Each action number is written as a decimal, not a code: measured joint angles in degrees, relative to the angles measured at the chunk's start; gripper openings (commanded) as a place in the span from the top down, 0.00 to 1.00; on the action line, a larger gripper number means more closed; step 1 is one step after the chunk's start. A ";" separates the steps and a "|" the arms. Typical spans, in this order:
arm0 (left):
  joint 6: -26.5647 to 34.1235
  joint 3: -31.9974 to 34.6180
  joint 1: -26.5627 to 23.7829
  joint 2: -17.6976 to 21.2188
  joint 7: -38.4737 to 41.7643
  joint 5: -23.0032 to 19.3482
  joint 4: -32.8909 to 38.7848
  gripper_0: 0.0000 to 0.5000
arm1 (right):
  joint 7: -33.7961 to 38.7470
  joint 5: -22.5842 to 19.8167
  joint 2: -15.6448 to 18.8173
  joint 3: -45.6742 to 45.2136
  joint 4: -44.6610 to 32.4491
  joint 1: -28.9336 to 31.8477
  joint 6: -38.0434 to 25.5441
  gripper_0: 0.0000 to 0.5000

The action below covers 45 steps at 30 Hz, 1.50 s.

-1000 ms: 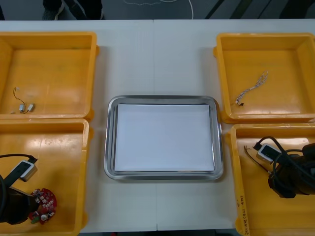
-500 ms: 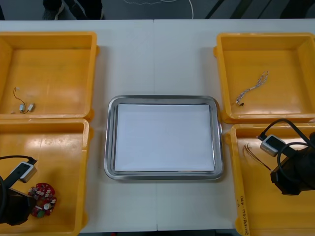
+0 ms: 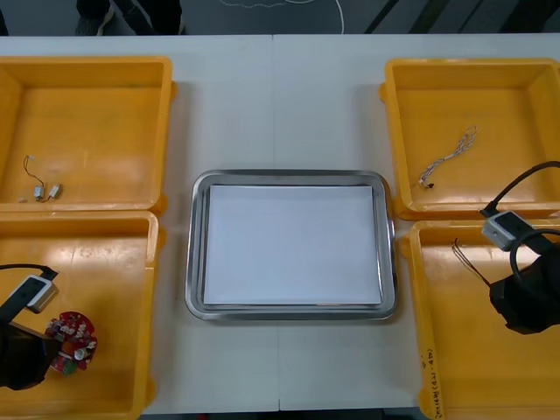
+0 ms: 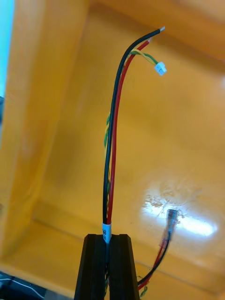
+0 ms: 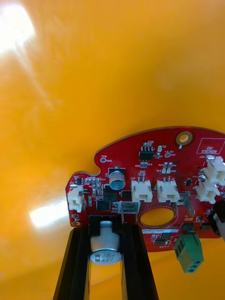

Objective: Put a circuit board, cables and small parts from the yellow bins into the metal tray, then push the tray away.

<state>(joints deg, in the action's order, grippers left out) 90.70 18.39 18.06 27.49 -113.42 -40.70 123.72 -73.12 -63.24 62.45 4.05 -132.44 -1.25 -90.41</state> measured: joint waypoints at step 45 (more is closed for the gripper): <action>5.45 0.69 -14.47 0.06 0.00 7.66 -10.58 0.00 | 35.73 7.51 -15.80 2.22 -2.29 -18.23 -17.59 1.00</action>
<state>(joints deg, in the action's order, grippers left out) 96.14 19.08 3.59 27.55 -113.43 -33.04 113.14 -37.40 -55.72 46.65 6.28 -134.73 -19.49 -108.00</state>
